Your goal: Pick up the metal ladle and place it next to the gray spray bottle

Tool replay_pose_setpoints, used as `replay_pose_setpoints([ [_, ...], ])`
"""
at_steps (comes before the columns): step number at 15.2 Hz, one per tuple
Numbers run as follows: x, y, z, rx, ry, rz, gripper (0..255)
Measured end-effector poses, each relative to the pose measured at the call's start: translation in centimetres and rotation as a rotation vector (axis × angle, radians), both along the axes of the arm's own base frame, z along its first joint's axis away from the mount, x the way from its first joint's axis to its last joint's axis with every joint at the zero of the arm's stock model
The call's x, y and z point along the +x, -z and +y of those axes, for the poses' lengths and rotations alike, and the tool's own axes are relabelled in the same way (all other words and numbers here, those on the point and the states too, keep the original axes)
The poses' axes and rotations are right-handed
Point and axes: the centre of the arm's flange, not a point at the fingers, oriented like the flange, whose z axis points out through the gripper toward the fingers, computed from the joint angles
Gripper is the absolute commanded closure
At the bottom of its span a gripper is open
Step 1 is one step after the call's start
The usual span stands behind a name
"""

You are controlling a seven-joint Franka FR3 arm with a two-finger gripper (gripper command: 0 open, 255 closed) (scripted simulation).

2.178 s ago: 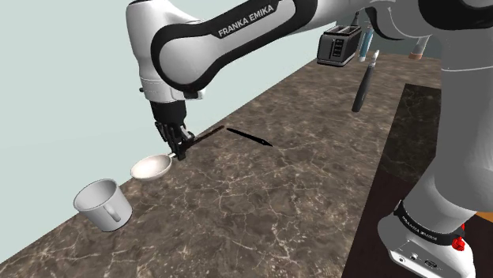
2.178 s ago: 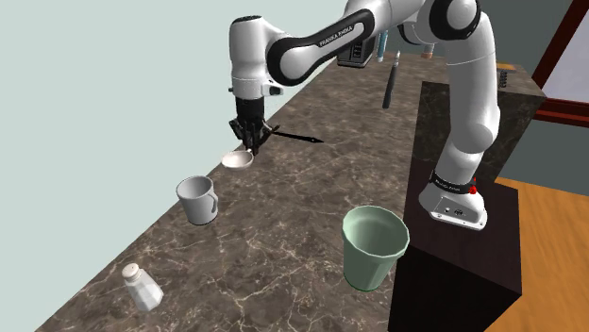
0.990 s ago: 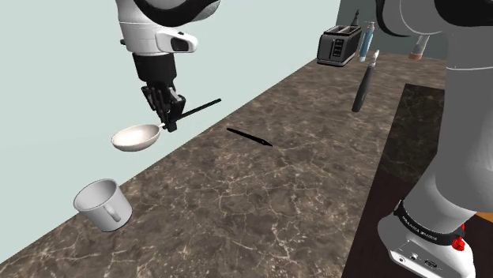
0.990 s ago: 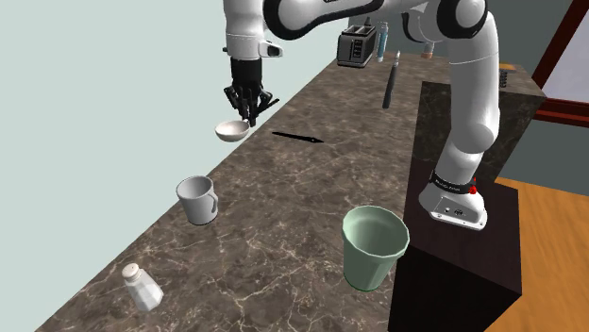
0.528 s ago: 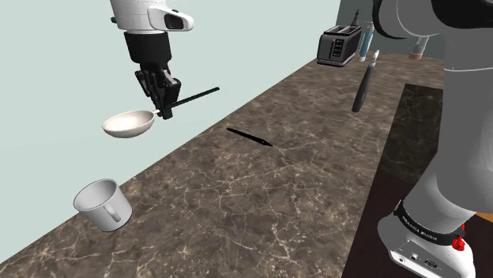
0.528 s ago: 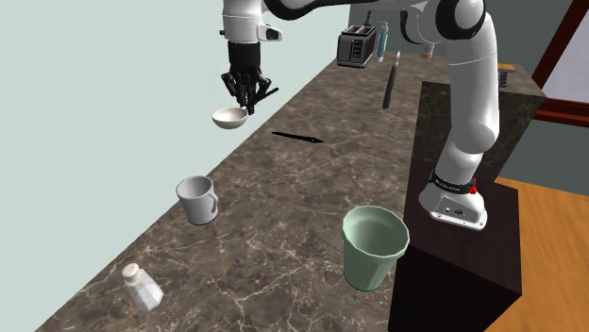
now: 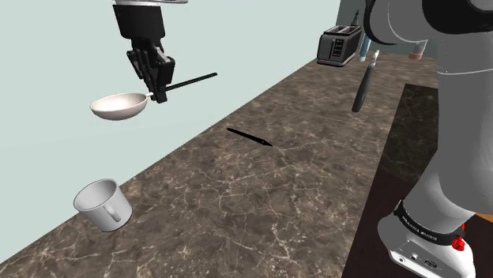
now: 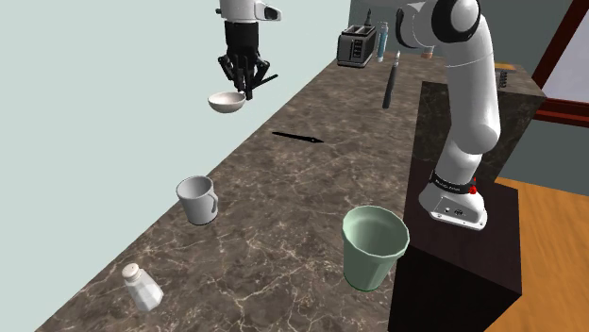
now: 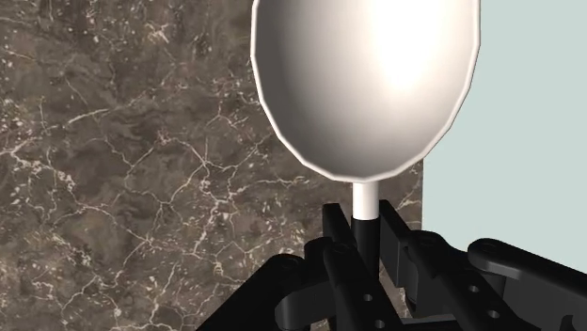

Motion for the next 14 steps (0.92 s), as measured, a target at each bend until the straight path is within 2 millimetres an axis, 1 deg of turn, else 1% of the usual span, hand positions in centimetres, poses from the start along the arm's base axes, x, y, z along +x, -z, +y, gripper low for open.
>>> replay_pose_setpoints([
  [8, -0.1, -4.1, 0.0, 0.000, 0.000, 0.000, 255],
  [10, -0.7, -4.6, -1.7, -0.001, -0.001, 0.000, 255],
  [11, -0.8, -4.7, -2.8, 0.000, -0.001, -0.001, 255],
  [13, -1.8, -4.9, -5.2, -0.001, -0.001, -0.001, 255],
  [14, -2.0, -4.9, -6.5, 0.000, -0.001, -0.001, 255],
])
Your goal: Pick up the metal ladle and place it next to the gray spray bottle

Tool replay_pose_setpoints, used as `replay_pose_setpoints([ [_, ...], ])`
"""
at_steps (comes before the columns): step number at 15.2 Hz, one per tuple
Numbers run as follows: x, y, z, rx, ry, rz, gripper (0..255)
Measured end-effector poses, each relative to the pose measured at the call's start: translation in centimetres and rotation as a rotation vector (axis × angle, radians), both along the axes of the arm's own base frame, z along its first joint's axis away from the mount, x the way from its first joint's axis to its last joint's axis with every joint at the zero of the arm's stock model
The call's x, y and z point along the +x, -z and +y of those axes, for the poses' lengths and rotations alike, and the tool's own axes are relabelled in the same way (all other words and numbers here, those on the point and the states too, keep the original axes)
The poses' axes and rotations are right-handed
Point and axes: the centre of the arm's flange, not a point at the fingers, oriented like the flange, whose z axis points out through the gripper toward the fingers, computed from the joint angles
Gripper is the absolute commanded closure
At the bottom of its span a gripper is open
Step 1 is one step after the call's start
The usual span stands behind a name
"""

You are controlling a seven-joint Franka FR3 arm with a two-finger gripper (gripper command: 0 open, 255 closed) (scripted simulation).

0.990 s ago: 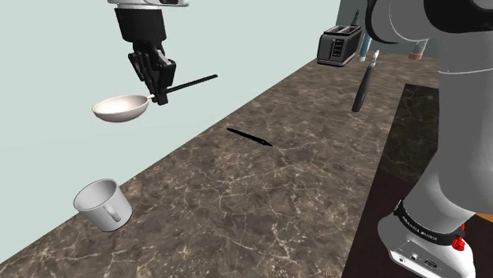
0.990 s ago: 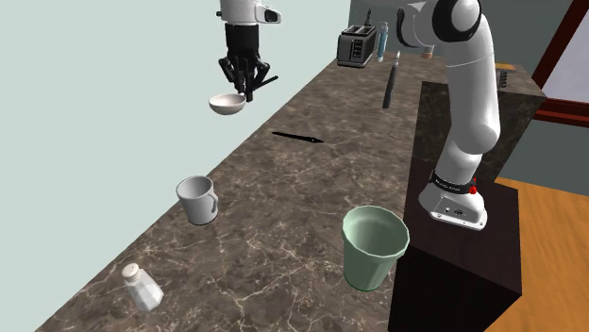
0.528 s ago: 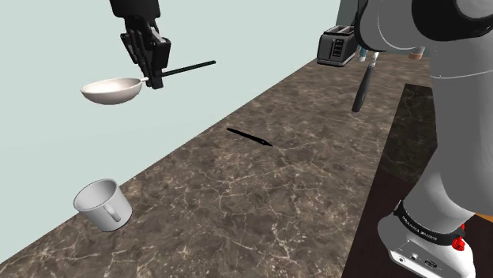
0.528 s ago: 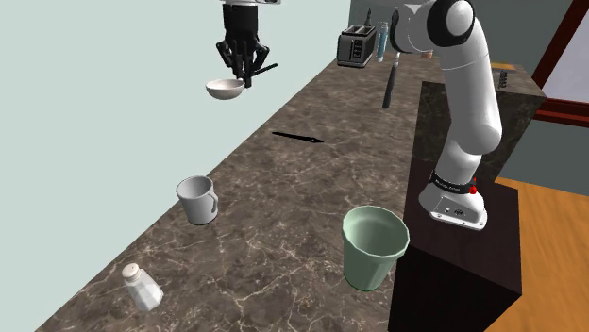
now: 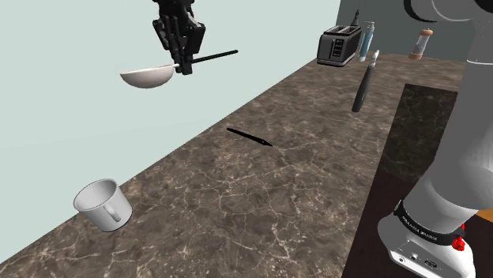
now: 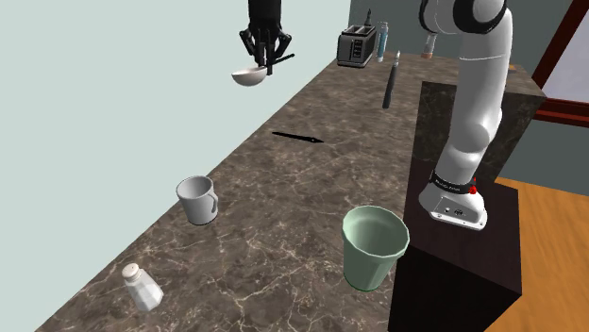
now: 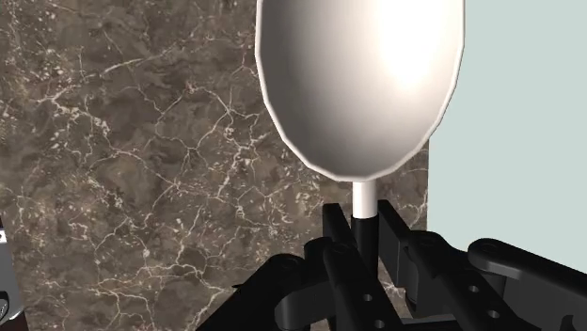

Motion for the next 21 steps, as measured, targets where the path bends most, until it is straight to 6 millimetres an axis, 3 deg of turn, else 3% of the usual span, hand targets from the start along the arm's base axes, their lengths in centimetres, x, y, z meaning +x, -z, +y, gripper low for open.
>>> replay_pose_setpoints([
  [21, -8.9, 0.2, -26.0, -0.001, 0.003, 0.002, 255],
])
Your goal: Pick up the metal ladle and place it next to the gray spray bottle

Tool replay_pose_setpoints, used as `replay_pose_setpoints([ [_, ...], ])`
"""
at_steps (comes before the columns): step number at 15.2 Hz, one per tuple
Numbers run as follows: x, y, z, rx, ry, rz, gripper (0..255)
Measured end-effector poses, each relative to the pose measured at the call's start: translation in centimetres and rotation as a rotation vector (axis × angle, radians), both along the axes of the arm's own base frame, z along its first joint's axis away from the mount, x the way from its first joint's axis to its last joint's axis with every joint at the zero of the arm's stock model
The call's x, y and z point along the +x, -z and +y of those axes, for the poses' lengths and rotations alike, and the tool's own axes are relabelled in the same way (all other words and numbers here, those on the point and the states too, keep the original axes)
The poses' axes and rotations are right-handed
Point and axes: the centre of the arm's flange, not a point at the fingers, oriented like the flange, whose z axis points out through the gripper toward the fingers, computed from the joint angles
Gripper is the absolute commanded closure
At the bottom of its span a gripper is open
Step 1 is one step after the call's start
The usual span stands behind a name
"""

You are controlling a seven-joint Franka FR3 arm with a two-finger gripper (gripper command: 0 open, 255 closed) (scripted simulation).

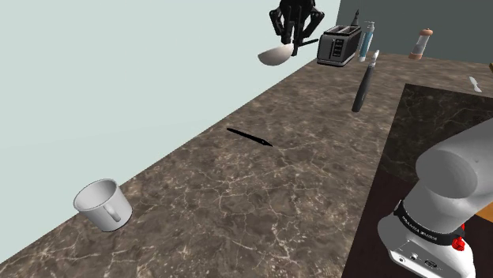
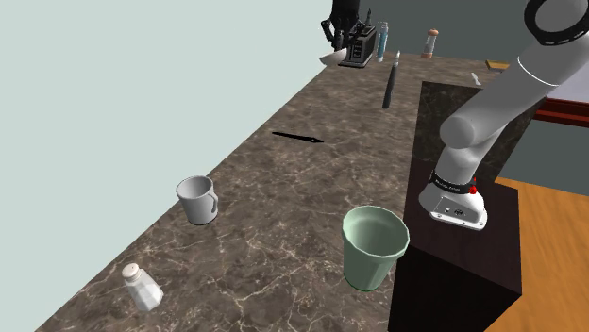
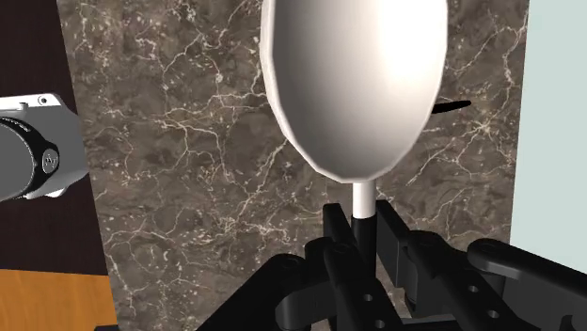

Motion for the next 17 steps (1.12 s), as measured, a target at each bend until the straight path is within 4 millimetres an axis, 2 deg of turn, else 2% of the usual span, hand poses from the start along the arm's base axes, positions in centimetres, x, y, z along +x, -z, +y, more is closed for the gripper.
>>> replay_pose_setpoints([
  [4, -1.9, 0.2, -4.9, 0.001, 0.000, 0.000, 255],
  [6, -2.5, -0.2, -8.0, 0.001, 0.001, 0.000, 255],
  [13, -5.8, -0.3, -16.1, 0.001, 0.000, 0.000, 255],
  [17, -7.4, -0.5, -21.4, 0.001, 0.000, 0.000, 255],
])
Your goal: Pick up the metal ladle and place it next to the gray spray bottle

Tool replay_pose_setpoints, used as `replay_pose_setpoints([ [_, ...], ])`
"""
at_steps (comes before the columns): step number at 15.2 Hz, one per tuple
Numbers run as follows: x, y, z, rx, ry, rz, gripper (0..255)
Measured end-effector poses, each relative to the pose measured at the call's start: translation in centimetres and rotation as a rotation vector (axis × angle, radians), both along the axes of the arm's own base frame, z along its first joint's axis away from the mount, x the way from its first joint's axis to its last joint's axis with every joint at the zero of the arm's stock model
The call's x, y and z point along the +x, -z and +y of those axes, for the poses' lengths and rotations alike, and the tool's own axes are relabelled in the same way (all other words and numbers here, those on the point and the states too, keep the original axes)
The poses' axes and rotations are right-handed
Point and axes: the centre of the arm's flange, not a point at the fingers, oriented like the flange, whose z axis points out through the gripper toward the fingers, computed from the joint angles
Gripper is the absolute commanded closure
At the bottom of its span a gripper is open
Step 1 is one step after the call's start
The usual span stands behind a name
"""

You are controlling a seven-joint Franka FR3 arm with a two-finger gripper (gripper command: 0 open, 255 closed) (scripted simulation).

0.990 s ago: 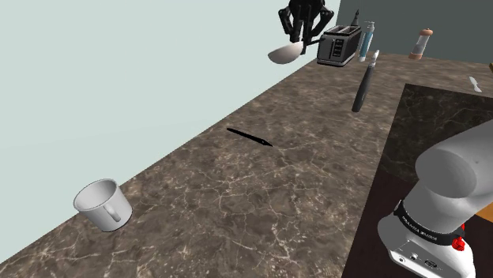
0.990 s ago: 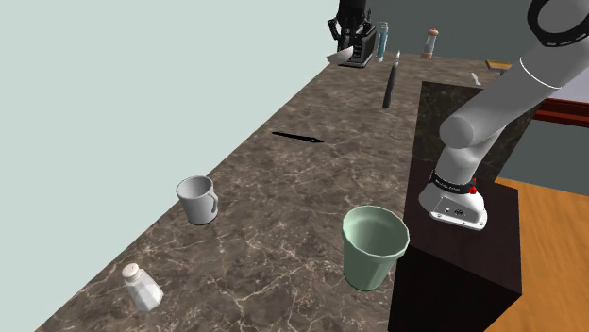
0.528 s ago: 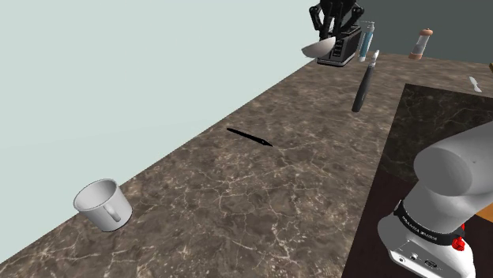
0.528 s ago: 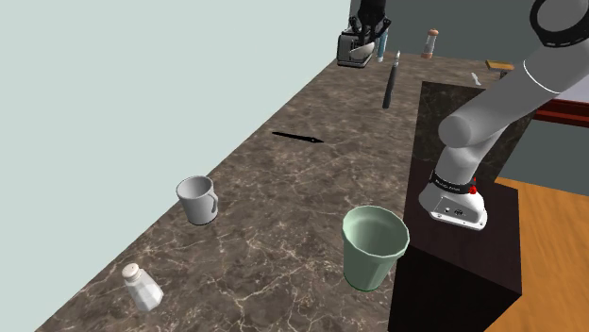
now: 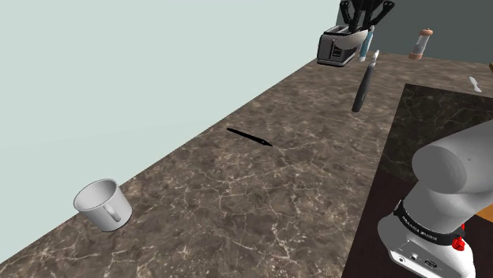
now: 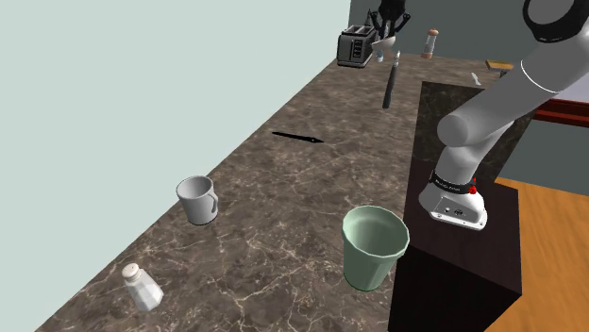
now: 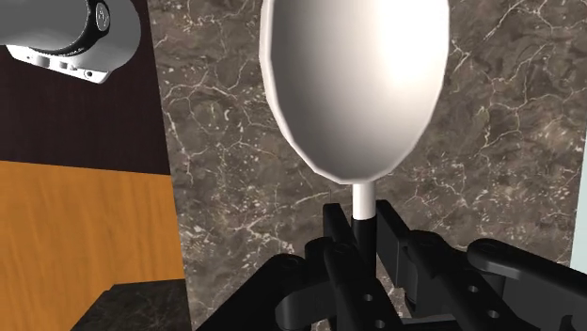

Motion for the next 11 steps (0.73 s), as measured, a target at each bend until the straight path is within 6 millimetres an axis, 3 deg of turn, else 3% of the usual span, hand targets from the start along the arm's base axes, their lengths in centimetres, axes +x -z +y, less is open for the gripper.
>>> replay_pose_setpoints([
  [3, -0.3, 1.4, -1.1, 0.000, -0.001, 0.001, 255],
  [11, -0.5, 5.7, -1.2, 0.000, -0.001, 0.001, 255],
])
